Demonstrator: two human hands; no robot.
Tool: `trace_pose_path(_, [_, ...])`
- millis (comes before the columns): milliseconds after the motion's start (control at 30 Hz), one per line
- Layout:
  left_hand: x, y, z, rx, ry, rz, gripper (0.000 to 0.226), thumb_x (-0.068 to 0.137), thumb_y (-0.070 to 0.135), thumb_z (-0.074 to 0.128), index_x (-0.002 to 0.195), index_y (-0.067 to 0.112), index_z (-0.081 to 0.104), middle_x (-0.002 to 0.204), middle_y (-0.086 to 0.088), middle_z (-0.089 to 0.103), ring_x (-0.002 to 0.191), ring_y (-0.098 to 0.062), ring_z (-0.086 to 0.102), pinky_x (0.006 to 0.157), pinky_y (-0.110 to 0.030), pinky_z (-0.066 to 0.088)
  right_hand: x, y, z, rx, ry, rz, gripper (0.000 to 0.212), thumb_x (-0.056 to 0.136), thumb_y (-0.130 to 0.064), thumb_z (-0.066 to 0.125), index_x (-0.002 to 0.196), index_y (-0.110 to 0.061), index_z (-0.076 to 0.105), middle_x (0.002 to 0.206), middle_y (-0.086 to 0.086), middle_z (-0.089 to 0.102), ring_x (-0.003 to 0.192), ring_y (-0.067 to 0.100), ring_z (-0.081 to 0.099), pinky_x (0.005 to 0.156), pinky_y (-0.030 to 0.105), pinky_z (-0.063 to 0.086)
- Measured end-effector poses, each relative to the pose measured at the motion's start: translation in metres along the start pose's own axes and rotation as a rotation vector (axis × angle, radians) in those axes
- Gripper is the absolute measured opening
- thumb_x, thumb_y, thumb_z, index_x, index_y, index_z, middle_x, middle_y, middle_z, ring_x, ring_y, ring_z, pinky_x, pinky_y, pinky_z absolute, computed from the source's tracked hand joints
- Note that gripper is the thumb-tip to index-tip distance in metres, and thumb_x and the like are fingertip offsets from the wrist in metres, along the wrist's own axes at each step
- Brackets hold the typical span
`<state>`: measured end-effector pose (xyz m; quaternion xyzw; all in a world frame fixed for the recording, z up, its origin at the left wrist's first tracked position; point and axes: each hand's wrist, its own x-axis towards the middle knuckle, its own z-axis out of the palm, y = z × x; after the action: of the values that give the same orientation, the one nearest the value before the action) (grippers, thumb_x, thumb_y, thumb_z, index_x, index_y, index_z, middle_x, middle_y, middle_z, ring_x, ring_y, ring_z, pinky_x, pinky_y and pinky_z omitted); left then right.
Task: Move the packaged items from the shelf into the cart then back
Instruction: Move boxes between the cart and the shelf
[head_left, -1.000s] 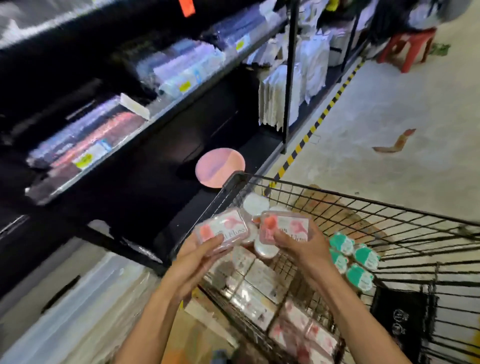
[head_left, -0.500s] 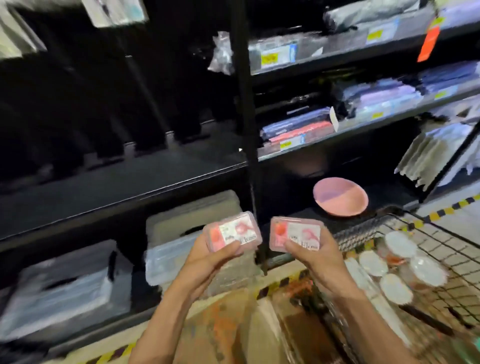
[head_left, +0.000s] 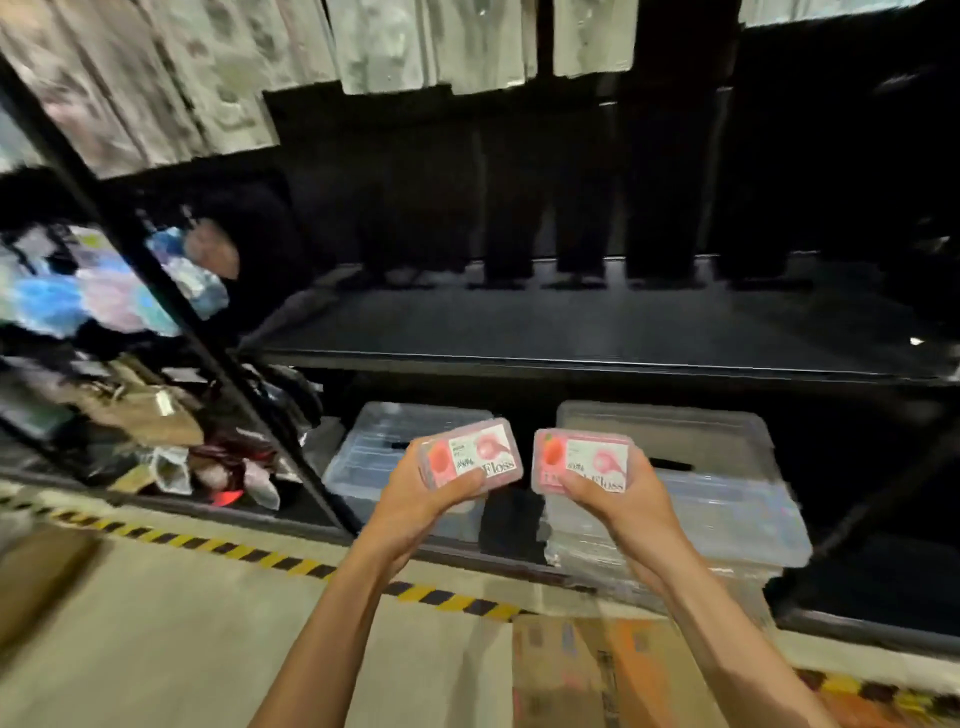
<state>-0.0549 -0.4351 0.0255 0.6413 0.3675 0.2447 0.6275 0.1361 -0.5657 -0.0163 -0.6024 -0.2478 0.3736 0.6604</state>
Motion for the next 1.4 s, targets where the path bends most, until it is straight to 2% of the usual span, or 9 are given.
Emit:
trace_pose_path(100, [0.000,-0.003,-0.038,-0.061,0.075,0.010,0.062,0.073,0.018,0.082,0.126,0.011,0.051,0.118,-0.009,0.066,0.108,-0.022,0.064,0.083,-0.034,0.055,0.019,-0.003,0.047,-0.023,-0.076,-0.008,0.089,0.045,-0.051,0.087,0.122,-0.026,0.049,0.117,0.003,0.063,0.109,0.023,0.061,0.091,0.047,0.053])
trace_pose_path(267, [0.012,-0.006,-0.089,-0.107,0.196,0.030,0.044,0.081,0.003,0.071,0.119,0.016,0.053,0.115,-0.008,0.067,0.103,-0.017,0.066,0.079,-0.029,0.056,0.056,-0.004,0.107,-0.031,-0.181,-0.042,0.058,0.075,-0.014,0.078,0.124,-0.018,0.048,0.116,0.005,0.063,0.104,0.018,0.062,0.080,0.029,0.052])
trace_pose_path(367, [0.034,-0.005,-0.122,-0.083,0.214,0.049,0.047,0.080,0.008,0.075,0.120,0.020,0.053,0.116,-0.004,0.067,0.107,-0.016,0.064,0.090,-0.037,0.054,0.085,-0.003,0.138,-0.054,-0.217,-0.064,0.060,0.073,-0.014,0.080,0.124,-0.018,0.048,0.115,0.004,0.062,0.105,0.018,0.061,0.083,0.032,0.053])
trace_pose_path(500, [0.083,0.000,-0.162,-0.080,0.256,0.099,0.048,0.079,0.009,0.074,0.122,0.019,0.052,0.118,-0.004,0.066,0.110,-0.018,0.063,0.089,-0.037,0.054,0.135,-0.003,0.173,-0.026,-0.252,-0.052,0.057,0.074,-0.011,0.080,0.122,-0.019,0.050,0.116,0.004,0.064,0.107,0.019,0.062,0.091,0.040,0.053])
trace_pose_path(667, [0.150,0.021,-0.199,-0.048,0.190,0.120,0.036,0.085,0.004,0.067,0.117,0.020,0.060,0.109,-0.001,0.071,0.100,-0.014,0.067,0.076,-0.028,0.055,0.196,-0.021,0.208,-0.013,-0.289,-0.081,0.036,0.078,-0.004,0.074,0.106,-0.021,0.058,0.104,0.002,0.069,0.094,0.014,0.067,0.076,0.029,0.053])
trace_pose_path(833, [0.210,0.027,-0.239,-0.146,0.207,0.087,0.039,0.087,0.007,0.066,0.123,0.014,0.055,0.116,-0.009,0.067,0.102,-0.022,0.067,0.082,-0.032,0.055,0.261,-0.025,0.241,-0.005,-0.267,-0.066,0.048,0.078,-0.010,0.077,0.119,-0.019,0.053,0.115,0.005,0.065,0.105,0.020,0.064,0.084,0.035,0.055])
trace_pose_path(1000, [0.269,0.028,-0.275,-0.221,0.246,0.066,0.030,0.089,0.006,0.062,0.115,0.018,0.057,0.106,-0.001,0.072,0.097,-0.014,0.068,0.082,-0.031,0.055,0.304,-0.027,0.268,0.015,-0.222,-0.040,0.050,0.076,-0.013,0.078,0.120,-0.017,0.054,0.115,0.006,0.066,0.105,0.021,0.065,0.090,0.043,0.054])
trace_pose_path(1167, [0.343,0.021,-0.321,-0.014,0.274,0.087,0.035,0.083,0.012,0.072,0.111,0.019,0.052,0.115,-0.002,0.062,0.105,-0.014,0.061,0.077,-0.021,0.050,0.342,-0.034,0.303,0.025,-0.137,-0.069,0.040,0.077,-0.010,0.076,0.112,-0.021,0.059,0.110,0.003,0.068,0.100,0.016,0.066,0.086,0.036,0.055])
trace_pose_path(1400, [0.451,0.004,-0.369,0.106,0.200,0.108,0.040,0.072,0.003,0.079,0.101,0.019,0.057,0.100,0.004,0.060,0.087,-0.007,0.058,0.065,-0.016,0.046,0.383,-0.028,0.348,0.018,0.036,-0.112,0.036,0.078,-0.010,0.076,0.106,-0.026,0.060,0.105,-0.002,0.069,0.099,0.014,0.066,0.086,0.034,0.054])
